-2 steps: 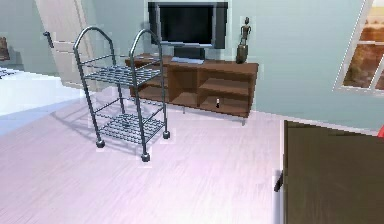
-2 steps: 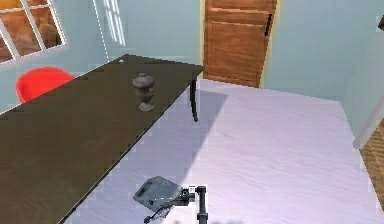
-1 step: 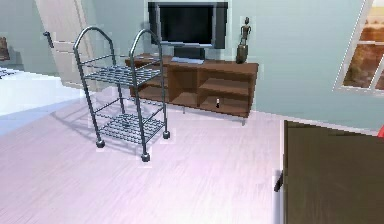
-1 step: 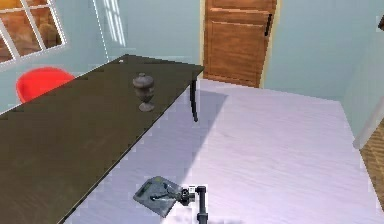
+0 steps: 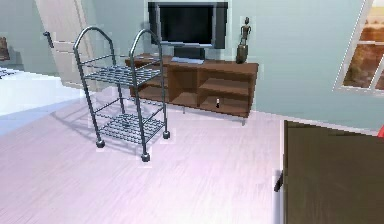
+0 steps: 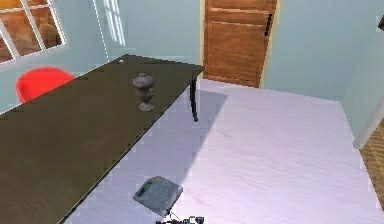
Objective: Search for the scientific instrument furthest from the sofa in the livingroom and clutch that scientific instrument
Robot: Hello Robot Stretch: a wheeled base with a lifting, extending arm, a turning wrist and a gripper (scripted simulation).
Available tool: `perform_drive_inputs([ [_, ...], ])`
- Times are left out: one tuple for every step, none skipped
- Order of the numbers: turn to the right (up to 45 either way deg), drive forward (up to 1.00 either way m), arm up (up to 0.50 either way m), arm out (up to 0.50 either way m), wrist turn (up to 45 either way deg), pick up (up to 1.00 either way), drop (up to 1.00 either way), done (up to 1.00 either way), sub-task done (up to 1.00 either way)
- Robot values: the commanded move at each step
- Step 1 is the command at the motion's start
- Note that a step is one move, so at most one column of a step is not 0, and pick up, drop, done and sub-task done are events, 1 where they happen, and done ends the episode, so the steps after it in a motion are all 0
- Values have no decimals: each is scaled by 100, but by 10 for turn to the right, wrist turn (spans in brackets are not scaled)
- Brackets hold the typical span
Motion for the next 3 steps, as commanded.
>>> perform_drive_inputs([
  [0,0,0,0,0,100,0,0,0],
  [0,0,10,0,0,0,0,0,0],
  [0,0,0,0,0,0,0,100,0],
])
